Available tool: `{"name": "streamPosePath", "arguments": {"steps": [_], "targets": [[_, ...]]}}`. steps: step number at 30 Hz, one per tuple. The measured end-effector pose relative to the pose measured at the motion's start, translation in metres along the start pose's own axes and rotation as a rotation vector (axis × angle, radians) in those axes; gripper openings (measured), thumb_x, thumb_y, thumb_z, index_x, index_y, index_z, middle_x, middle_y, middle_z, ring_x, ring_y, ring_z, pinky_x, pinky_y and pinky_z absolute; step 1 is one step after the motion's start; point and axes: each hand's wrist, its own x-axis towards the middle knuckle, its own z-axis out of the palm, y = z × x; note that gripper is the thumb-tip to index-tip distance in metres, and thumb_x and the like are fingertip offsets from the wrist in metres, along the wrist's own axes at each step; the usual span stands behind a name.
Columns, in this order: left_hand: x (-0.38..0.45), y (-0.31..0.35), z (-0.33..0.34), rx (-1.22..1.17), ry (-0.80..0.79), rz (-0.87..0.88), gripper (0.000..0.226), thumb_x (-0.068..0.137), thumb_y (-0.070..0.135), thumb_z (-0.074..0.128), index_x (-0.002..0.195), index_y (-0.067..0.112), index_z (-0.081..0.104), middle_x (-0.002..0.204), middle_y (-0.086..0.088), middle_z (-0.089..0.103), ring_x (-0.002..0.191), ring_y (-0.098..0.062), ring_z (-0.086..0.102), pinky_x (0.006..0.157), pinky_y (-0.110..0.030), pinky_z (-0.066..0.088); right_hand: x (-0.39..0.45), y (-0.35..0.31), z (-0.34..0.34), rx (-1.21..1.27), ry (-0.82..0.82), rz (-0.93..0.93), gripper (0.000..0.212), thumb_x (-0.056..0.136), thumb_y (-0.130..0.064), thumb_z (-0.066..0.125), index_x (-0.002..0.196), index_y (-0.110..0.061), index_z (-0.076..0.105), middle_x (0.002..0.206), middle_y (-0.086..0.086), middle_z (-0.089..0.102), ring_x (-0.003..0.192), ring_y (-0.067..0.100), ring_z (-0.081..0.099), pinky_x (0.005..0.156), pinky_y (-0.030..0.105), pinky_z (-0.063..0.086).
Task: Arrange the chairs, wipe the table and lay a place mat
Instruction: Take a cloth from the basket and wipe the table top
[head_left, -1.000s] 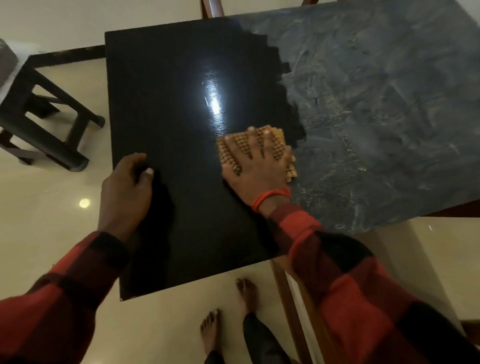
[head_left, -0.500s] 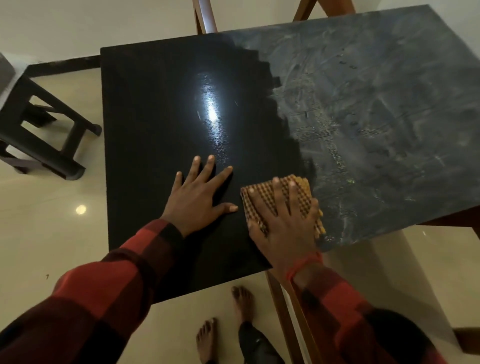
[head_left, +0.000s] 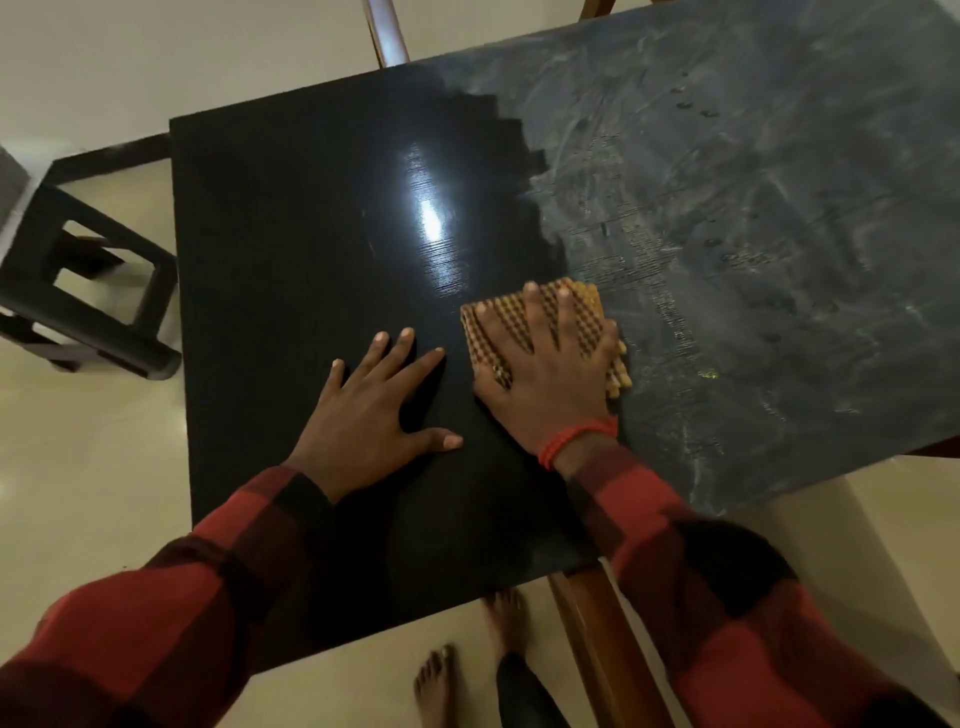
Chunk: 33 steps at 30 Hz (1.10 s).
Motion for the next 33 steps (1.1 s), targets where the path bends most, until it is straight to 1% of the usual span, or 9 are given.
{"name": "streamPosePath", "arguments": {"steps": [3,6,10,14,17,21,25,30,33], "targets": [[0.001,0.005,-0.005,-0.005,-0.007,-0.017,0.098,0.079,0.075,0.058,0.158,0.046,0.008,0.169,0.009,-0.009,0.154,-0.013,-0.014,0.124,-0.054,-0.002,0.04,0.004,-0.007,0.028,-0.05,0.022,0.076,0.084,-0.068,0.016,0.155,-0.046,0.025,0.169,0.007,0.013,0.154,0.04,0.007,0.112,0.077,0.005],[0.0,0.008,-0.006,-0.027,-0.012,-0.037,0.099,0.078,0.072,0.062,0.158,0.046,0.01,0.169,0.009,-0.007,0.154,-0.012,-0.013,0.123,-0.054,-0.003,0.039,0.008,-0.008,0.023,-0.07,-0.013,0.075,0.084,-0.068,0.016,0.156,-0.046,0.024,0.169,0.007,0.013,0.154,0.04,0.007,0.112,0.076,0.004],[-0.002,0.008,-0.003,-0.05,0.019,-0.03,0.098,0.077,0.072,0.062,0.158,0.046,0.013,0.169,0.009,-0.005,0.154,-0.012,-0.012,0.123,-0.055,-0.002,-0.018,0.009,-0.004,0.056,-0.05,-0.038,0.069,0.091,-0.063,0.027,0.157,-0.045,0.022,0.169,0.008,0.012,0.154,0.04,0.007,0.111,0.077,0.005],[-0.002,0.003,0.001,-0.07,0.031,-0.024,0.099,0.073,0.078,0.058,0.157,0.048,0.014,0.169,0.01,-0.004,0.154,-0.011,-0.012,0.123,-0.058,-0.002,-0.105,-0.012,-0.005,0.113,-0.1,-0.068,0.07,0.094,-0.063,0.032,0.158,-0.047,0.01,0.171,0.007,-0.001,0.155,0.039,-0.004,0.111,0.077,0.0],[0.001,-0.002,0.003,-0.067,0.021,-0.01,0.105,0.066,0.089,0.049,0.156,0.05,0.013,0.168,0.011,-0.006,0.153,-0.011,-0.014,0.122,-0.057,-0.003,-0.149,-0.023,-0.008,0.139,-0.152,-0.062,0.07,0.094,-0.063,0.035,0.159,-0.045,0.013,0.171,0.006,0.004,0.155,0.039,0.002,0.111,0.077,0.003],[0.002,-0.002,0.002,-0.067,0.003,-0.016,0.103,0.066,0.085,0.048,0.156,0.051,0.01,0.167,0.013,-0.01,0.152,-0.01,-0.017,0.123,-0.056,-0.003,-0.171,-0.01,-0.009,0.116,-0.191,-0.084,0.075,0.089,-0.067,0.045,0.157,-0.049,0.018,0.17,0.002,0.012,0.154,0.038,0.014,0.11,0.077,0.015],[0.001,0.002,0.001,-0.033,-0.001,-0.006,0.103,0.068,0.086,0.043,0.156,0.05,0.004,0.163,0.015,-0.017,0.151,-0.01,-0.021,0.123,-0.055,-0.004,-0.171,0.018,-0.009,0.048,-0.191,0.006,0.081,0.082,-0.068,0.05,0.156,-0.048,0.025,0.169,0.003,0.016,0.153,0.039,0.019,0.109,0.077,0.017],[-0.001,0.001,0.002,-0.002,0.016,0.004,0.098,0.077,0.081,0.048,0.156,0.05,-0.001,0.165,0.014,-0.02,0.151,-0.011,-0.024,0.124,-0.053,-0.004,-0.128,0.049,-0.014,-0.04,-0.152,0.201,0.075,0.085,-0.066,0.039,0.156,-0.043,0.03,0.169,0.007,0.017,0.153,0.04,0.017,0.111,0.076,0.015],[0.001,0.0,0.0,0.012,-0.018,-0.005,0.098,0.082,0.078,0.051,0.156,0.05,-0.008,0.162,0.014,-0.028,0.149,-0.012,-0.029,0.124,-0.054,-0.006,-0.093,0.045,-0.011,-0.064,-0.106,0.164,0.074,0.087,-0.065,0.037,0.157,-0.043,0.028,0.169,0.008,0.018,0.154,0.04,0.015,0.111,0.075,0.015]]}}
